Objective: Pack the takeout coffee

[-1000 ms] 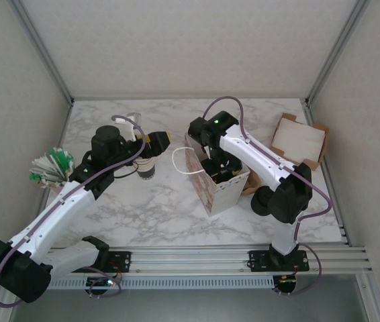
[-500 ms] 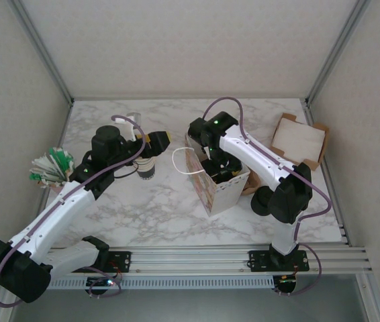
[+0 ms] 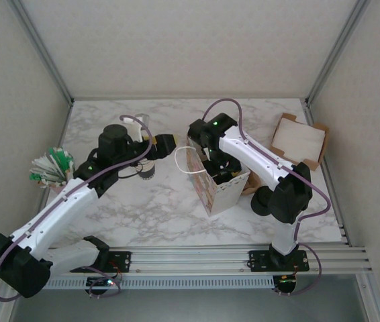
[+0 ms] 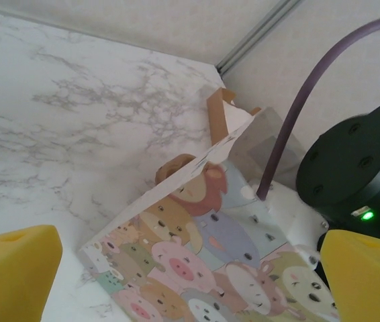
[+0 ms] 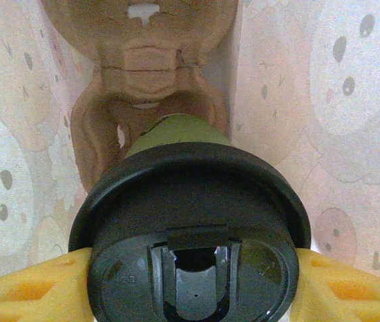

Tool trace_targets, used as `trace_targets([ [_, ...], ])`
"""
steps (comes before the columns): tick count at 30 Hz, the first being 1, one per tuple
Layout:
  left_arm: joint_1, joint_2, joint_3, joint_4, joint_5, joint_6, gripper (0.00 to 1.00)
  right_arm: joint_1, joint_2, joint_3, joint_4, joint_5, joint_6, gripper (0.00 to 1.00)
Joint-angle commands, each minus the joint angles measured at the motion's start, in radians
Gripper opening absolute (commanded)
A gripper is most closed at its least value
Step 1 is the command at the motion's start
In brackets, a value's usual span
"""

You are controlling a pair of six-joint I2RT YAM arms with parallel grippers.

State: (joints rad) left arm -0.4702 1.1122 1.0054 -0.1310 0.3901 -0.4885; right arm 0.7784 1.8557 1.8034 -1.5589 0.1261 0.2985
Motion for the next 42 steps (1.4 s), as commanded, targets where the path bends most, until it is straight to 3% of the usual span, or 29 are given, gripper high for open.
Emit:
trace_targets([
  [1,-0.005,0.016,0.116,-0.082,-0.039,0.062,0.99,-0.006,-0.027,-0.013,-0.010,-0.024,-0.011,0.62],
  [9,-0.005,0.123,0.302,-0.249,0.071,0.145,0.98,-0.007,-0.031,-0.021,0.007,-0.034,-0.015,0.62],
  [13,-0.005,0.156,0.352,-0.286,0.058,0.169,0.98,-0.007,-0.039,-0.027,0.024,-0.039,-0.018,0.62],
  [42,-0.007,0.245,0.354,-0.242,0.038,0.166,0.96,-0.013,-0.096,-0.112,0.126,-0.033,-0.032,0.63],
])
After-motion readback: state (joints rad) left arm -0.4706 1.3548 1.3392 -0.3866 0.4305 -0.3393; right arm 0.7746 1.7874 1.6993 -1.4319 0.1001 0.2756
